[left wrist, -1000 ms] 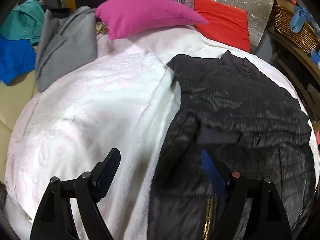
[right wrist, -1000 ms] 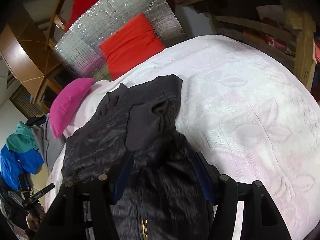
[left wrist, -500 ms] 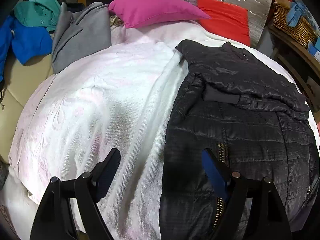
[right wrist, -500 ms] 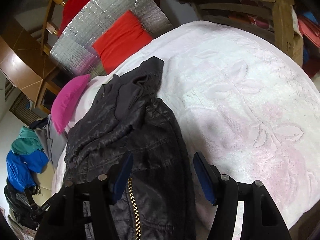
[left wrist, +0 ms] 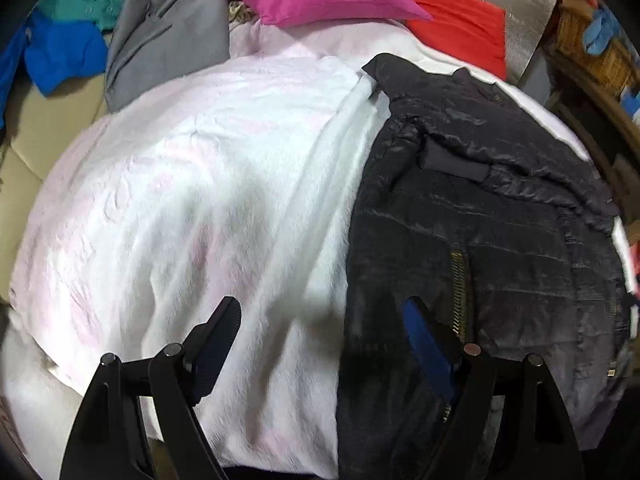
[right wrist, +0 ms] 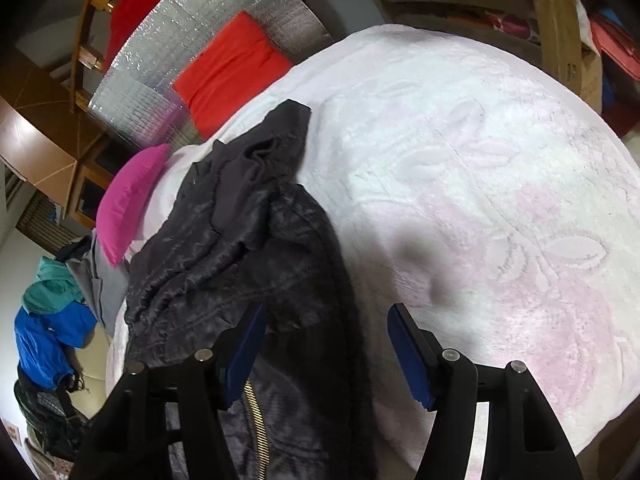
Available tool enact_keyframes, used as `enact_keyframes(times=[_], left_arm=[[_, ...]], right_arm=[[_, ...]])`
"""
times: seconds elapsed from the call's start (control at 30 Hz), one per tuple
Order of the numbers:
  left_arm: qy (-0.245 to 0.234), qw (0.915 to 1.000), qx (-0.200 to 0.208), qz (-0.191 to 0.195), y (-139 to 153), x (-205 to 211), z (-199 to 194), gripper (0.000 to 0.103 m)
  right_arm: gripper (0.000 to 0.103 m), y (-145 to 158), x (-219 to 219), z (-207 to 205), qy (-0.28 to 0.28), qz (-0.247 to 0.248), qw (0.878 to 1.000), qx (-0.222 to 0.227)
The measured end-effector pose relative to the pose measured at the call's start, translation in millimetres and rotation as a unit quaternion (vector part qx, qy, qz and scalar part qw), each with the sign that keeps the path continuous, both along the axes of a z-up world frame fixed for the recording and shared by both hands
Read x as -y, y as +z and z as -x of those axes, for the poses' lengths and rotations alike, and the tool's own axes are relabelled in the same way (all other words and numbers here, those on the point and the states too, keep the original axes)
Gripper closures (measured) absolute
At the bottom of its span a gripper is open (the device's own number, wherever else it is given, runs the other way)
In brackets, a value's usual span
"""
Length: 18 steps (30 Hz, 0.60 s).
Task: Fold large clothes
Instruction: 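Grasp the jacket hem with both grippers and lift it toward the collar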
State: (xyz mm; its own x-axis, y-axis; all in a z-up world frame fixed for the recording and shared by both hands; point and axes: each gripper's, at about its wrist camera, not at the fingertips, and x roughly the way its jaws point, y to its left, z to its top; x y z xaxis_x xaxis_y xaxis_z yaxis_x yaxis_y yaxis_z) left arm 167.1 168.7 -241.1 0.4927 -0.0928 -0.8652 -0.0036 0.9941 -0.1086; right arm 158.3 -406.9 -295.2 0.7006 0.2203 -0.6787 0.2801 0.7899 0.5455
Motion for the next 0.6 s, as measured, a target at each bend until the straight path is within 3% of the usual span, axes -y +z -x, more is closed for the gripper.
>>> enact_keyframes(times=[0.13, 0.3, 0.43, 0.6], left_arm=[[0.0, 0.9993, -0.008, 0.037, 2.7, -2.6, 19.9, 0.02], [-0.005, 0.9982, -0.044, 0.04, -0.3, 7.2, 49.3, 0.02], [-0.015, 0.9967, -0.079, 0.009, -7.0, 20.9, 64.2, 0.02], [-0.049, 0.9881, -0.13, -0.066, -30.0, 41.5, 73.9, 0.02]], right_arm=[[0.036, -4.9, 2.9, 15.6, 0.005, -0.009, 1.0, -0.001], [0.035, -3.3, -9.3, 49.9, 0.025, -0.014, 1.0, 0.011], [0.032, -7.8, -26.2, 76.4, 0.052, -0.01, 0.999, -0.003], [0.032, -24.2, -47.8, 100.5, 0.084, -0.006, 0.995, -0.059]])
